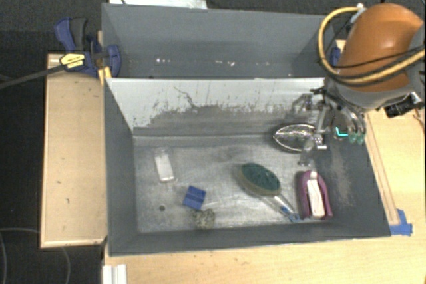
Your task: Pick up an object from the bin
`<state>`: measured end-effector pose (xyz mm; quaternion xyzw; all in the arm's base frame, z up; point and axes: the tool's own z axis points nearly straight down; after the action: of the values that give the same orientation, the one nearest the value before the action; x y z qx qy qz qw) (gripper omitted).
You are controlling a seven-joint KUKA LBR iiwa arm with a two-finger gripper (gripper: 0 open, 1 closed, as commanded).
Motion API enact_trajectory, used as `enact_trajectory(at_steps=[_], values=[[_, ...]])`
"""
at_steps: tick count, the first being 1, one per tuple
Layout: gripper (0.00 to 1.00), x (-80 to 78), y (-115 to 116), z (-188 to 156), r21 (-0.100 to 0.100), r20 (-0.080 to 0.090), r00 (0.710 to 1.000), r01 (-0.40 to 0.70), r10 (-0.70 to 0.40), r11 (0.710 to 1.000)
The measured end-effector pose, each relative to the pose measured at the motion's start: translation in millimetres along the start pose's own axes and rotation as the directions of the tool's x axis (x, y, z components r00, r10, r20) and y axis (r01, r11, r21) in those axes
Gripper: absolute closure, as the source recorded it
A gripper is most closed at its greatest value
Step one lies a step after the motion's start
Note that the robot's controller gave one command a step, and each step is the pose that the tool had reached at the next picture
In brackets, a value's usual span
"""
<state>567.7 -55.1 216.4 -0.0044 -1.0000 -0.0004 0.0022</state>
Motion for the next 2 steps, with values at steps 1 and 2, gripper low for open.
enact_trajectory(at_steps=[1,2], values=[[0.00,-26.0,-65,124,0.005,0.034,0.995,0.088,-0.088,0.996],[0.00,-38.2,-74,132,-0.010,0.038,0.998,0.041,-0.041,0.999]])
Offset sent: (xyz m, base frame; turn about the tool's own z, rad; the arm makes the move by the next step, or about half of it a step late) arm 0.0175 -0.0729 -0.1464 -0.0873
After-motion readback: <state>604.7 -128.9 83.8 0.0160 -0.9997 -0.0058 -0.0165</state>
